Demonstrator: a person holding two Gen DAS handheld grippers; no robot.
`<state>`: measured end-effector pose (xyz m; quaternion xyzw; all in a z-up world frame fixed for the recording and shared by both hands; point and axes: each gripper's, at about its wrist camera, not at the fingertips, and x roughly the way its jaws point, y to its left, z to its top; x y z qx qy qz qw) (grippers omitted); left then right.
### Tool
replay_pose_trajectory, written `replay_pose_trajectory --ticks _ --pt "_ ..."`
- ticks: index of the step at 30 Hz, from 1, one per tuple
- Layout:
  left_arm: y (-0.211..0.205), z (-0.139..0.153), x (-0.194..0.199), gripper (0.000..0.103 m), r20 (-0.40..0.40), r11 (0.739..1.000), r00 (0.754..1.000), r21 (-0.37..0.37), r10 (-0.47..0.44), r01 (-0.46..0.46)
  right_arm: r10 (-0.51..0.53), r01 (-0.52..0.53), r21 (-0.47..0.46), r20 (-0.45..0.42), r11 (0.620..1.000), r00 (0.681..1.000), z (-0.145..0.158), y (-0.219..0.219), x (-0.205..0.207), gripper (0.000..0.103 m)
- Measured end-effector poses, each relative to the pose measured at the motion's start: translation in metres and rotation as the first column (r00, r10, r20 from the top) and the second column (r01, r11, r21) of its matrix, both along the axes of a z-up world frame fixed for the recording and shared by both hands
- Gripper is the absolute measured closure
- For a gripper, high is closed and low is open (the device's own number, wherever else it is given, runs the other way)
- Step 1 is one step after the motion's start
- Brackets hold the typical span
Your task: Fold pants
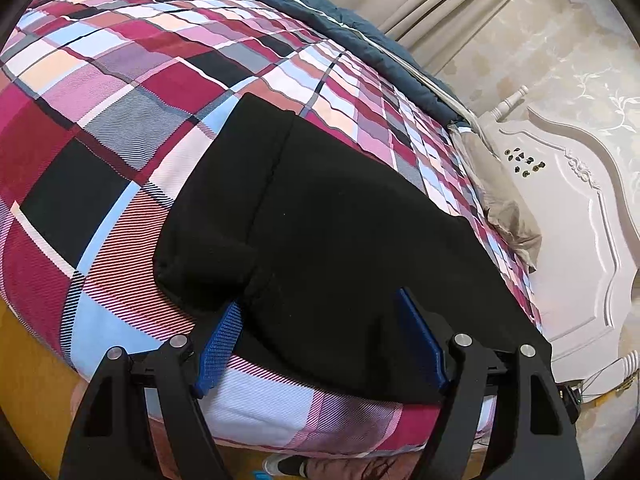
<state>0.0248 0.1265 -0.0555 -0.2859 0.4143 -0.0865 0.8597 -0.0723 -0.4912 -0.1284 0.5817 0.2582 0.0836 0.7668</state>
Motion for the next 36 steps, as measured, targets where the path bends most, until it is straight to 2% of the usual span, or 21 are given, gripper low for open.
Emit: replay_pose_trajectory --ticks 5,7,10,18,21,22,23,25,27,29,32,34,36 --pt "0.004 -0.001 0.0 0.028 0.001 1.0 1.0 -0.021 -0.006 0.006 0.138 -0.138 -0.001 -0.018 0.99 0.99 -0.005 0.045 0.02 0.075" --pt "0.005 -0.001 0.0 0.028 0.002 0.999 1.0 -0.034 -0.006 0.006 0.15 -0.151 -0.017 -0.021 0.988 0.988 -0.005 0.051 0.022 0.075" --pt "0.006 -0.001 0.001 0.028 0.005 0.999 1.0 -0.045 -0.006 0.006 0.167 -0.171 -0.075 -0.061 0.982 0.984 -0.002 0.053 0.028 0.097" --pt "0.005 0.004 -0.001 0.028 -0.009 0.999 1.0 -0.051 0.001 -0.002 0.167 -0.17 -0.046 -0.06 0.984 0.984 -0.009 0.056 0.025 0.097" --pt "-0.002 0.017 -0.005 0.028 0.009 1.0 1.0 0.003 0.007 -0.007 0.213 -0.215 -0.027 -0.061 0.976 0.975 -0.01 0.053 0.026 0.092" --pt "-0.004 0.021 -0.006 0.028 0.019 1.0 1.0 0.022 0.002 -0.003 0.226 -0.229 -0.044 -0.065 0.972 0.972 -0.007 0.051 0.026 0.085" --pt "-0.007 0.025 -0.007 0.028 0.033 0.999 0.999 0.045 -0.004 0.003 0.237 -0.242 -0.083 -0.074 0.967 0.969 0.0 0.047 0.023 0.074" --pt "-0.014 0.035 -0.008 0.028 0.057 0.997 0.998 0.08 -0.019 0.014 0.221 -0.232 -0.177 -0.08 0.956 0.972 0.017 0.033 0.012 0.062" --pt "-0.016 0.041 -0.004 0.028 0.069 0.996 0.997 0.088 -0.027 0.021 0.194 -0.205 -0.239 -0.068 0.949 0.979 0.032 0.013 0.001 0.056" --pt "-0.017 0.043 0.0 0.028 0.074 0.996 0.997 0.088 -0.026 0.02 0.127 -0.136 -0.306 -0.046 0.942 0.991 0.053 -0.023 -0.014 0.048" --pt "-0.018 0.04 0.012 0.028 0.057 0.996 0.998 0.092 -0.02 0.015 0.006 -0.017 -0.395 -0.03 0.919 1.0 0.08 -0.087 -0.031 0.045" --pt "-0.02 0.034 0.02 0.028 0.048 0.995 0.999 0.099 -0.024 0.019 -0.081 0.059 -0.464 -0.028 0.884 0.996 0.097 -0.128 -0.039 0.043" --pt "-0.023 0.027 0.026 0.028 0.032 0.992 0.999 0.124 -0.034 0.03 -0.158 0.114 -0.546 -0.034 0.83 0.987 0.112 -0.174 -0.036 0.041"
